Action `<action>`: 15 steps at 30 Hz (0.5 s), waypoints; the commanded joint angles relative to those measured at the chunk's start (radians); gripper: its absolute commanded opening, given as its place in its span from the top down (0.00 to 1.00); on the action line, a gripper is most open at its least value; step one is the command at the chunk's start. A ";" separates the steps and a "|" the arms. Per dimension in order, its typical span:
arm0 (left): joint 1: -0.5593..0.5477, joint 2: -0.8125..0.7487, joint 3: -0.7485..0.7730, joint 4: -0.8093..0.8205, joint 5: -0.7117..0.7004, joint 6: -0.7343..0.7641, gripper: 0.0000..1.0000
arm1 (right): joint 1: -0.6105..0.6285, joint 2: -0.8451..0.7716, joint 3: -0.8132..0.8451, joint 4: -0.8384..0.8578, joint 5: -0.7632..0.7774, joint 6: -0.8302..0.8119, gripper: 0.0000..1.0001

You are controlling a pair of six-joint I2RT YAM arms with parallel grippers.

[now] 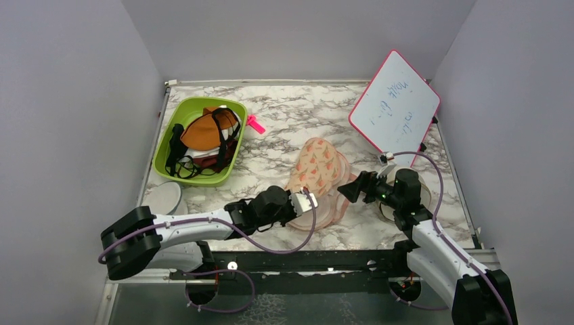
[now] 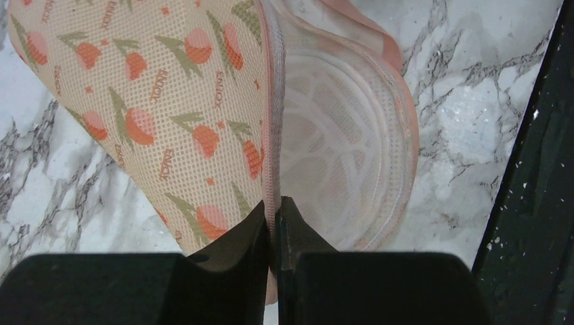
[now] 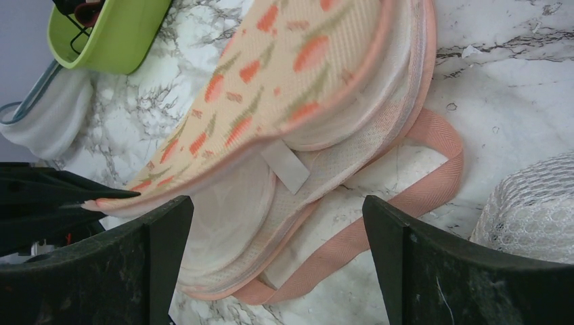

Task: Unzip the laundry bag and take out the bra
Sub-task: Close the laundry bag at the center of the board.

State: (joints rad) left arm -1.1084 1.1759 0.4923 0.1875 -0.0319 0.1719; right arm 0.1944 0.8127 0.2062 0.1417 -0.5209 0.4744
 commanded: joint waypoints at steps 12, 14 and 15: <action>-0.034 0.217 0.034 0.023 0.132 -0.022 1.00 | 0.000 -0.008 -0.001 0.009 0.018 -0.003 0.06; -0.035 0.225 0.043 0.024 0.124 -0.039 0.98 | 0.000 -0.009 -0.001 0.010 0.019 -0.003 0.06; -0.035 0.224 0.048 0.017 0.121 -0.043 0.96 | 0.000 -0.009 -0.001 0.010 0.017 -0.003 0.06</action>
State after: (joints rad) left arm -1.1362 1.3911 0.4942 0.2062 0.0456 0.1692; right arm 0.1944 0.8089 0.2062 0.1417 -0.5186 0.4744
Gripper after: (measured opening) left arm 0.015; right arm 0.943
